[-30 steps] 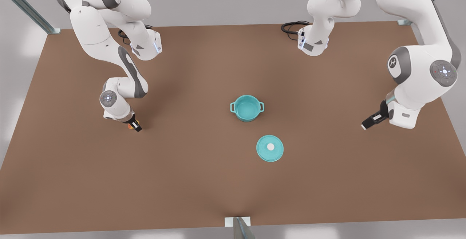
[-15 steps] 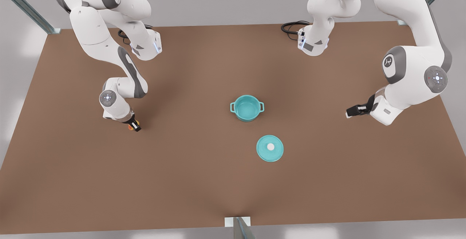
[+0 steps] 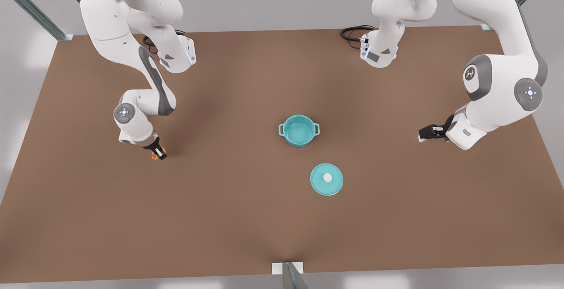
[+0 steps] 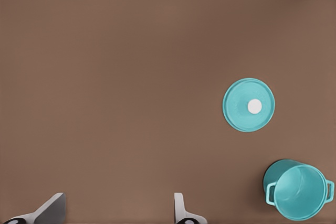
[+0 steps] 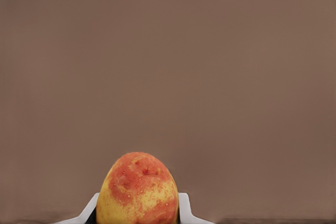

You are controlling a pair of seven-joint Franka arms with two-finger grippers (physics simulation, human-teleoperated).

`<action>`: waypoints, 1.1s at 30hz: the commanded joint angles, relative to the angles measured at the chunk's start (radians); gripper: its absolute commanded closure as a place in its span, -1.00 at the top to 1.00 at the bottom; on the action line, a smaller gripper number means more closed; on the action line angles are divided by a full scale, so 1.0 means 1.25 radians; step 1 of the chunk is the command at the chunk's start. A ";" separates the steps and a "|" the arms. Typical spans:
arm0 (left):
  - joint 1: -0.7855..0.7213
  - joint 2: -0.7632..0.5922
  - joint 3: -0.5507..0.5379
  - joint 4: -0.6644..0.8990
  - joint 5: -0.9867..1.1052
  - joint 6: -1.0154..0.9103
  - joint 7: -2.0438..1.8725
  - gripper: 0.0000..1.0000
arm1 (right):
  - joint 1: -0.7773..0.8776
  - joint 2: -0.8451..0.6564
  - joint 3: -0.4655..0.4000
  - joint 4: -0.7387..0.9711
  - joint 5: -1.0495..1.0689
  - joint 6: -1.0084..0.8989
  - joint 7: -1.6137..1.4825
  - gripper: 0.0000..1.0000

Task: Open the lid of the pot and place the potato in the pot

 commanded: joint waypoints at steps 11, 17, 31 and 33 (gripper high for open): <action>0.000 -0.002 0.000 -0.001 0.000 -0.004 0.070 1.00 | 0.236 -0.086 0.000 0.229 -0.001 -0.471 0.288 0.00; 0.000 -0.002 0.000 -0.001 0.000 -0.004 0.069 1.00 | 0.408 -0.019 0.000 0.382 0.056 -0.559 0.440 0.00; -0.001 -0.002 -0.001 -0.002 0.000 -0.004 0.069 1.00 | 0.616 0.318 -0.001 0.829 0.151 -0.605 0.628 0.00; 0.000 -0.003 -0.001 -0.006 0.000 -0.004 0.069 1.00 | 0.629 0.348 -0.001 0.845 0.158 -0.604 0.629 0.00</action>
